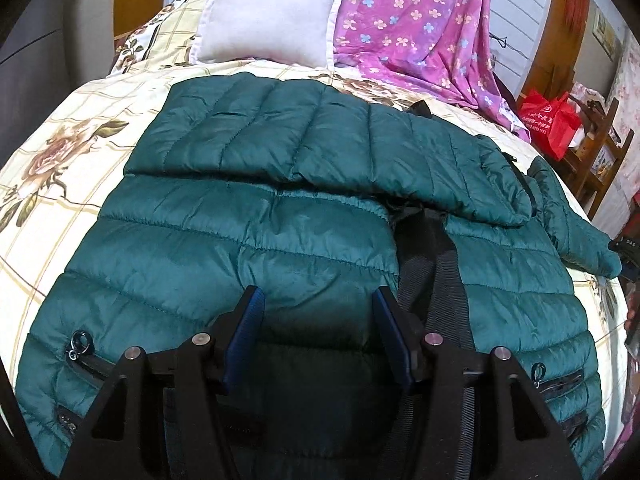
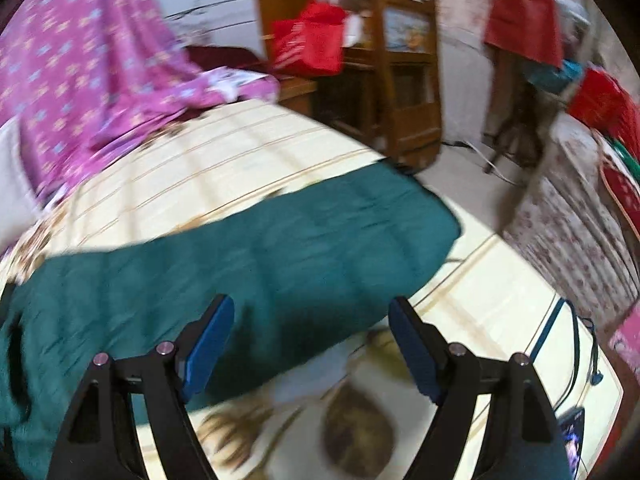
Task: Fold large clothes
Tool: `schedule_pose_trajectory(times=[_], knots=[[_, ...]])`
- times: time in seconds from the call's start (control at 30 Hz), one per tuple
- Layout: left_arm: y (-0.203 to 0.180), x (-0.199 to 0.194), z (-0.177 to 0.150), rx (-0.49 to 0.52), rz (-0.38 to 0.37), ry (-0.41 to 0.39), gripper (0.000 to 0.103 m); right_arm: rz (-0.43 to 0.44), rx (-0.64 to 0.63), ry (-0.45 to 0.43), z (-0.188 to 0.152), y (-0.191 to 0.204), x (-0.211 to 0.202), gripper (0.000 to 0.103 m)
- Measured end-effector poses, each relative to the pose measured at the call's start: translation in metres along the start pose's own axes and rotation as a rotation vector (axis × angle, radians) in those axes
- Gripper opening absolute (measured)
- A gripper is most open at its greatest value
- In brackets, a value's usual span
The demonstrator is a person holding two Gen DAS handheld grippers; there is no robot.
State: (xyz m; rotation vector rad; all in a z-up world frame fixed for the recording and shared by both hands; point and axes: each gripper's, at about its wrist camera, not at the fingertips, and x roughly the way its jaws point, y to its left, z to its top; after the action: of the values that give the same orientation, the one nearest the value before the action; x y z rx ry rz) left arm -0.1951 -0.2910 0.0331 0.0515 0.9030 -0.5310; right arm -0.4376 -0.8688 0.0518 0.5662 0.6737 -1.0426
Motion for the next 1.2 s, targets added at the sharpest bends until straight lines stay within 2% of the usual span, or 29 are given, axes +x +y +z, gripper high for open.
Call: schedule_pose_trajectory(times=[0.23, 0.37, 0.47, 0.5, 0.53, 0.57, 0.63, 0.73, 0.9, 1.2], knots=[[-0.002, 0.003, 0.000, 0.011, 0.000, 0.002, 0.041, -0.041, 0.140, 0.016, 0.020, -0.040, 0.047, 0.083], [-0.003, 0.003, -0.001, 0.009, -0.003, 0.002, 0.042, -0.040, 0.156, 0.035, 0.023, -0.044, 0.062, 0.083], [-0.003, 0.003, -0.001, 0.010, -0.001, 0.002, 0.044, -0.022, 0.121, 0.014, 0.023, -0.044, 0.064, 0.080], [-0.003, 0.003, -0.001, 0.012, 0.001, 0.003, 0.044, -0.020, 0.109, 0.013, 0.023, -0.042, 0.064, 0.069], [-0.003, 0.003, -0.001, 0.013, 0.001, 0.003, 0.045, 0.001, 0.097, 0.013, 0.024, -0.042, 0.064, 0.038], [-0.004, 0.004, -0.002, 0.016, 0.003, 0.004, 0.045, 0.023, 0.097, 0.021, 0.025, -0.041, 0.063, 0.026], [-0.005, 0.004, -0.002, 0.022, 0.007, 0.006, 0.046, 0.071, 0.108, 0.016, 0.025, -0.043, 0.056, 0.018], [-0.005, 0.005, -0.002, 0.023, 0.006, 0.006, 0.046, 0.129, 0.064, -0.032, 0.026, -0.039, 0.031, 0.015], [-0.005, 0.004, -0.002, 0.017, -0.002, 0.006, 0.046, 0.206, -0.049, -0.115, 0.021, -0.020, -0.021, 0.013], [0.003, 0.002, -0.002, -0.012, -0.034, -0.006, 0.046, 0.329, -0.222, -0.202, -0.002, 0.049, -0.106, 0.011]])
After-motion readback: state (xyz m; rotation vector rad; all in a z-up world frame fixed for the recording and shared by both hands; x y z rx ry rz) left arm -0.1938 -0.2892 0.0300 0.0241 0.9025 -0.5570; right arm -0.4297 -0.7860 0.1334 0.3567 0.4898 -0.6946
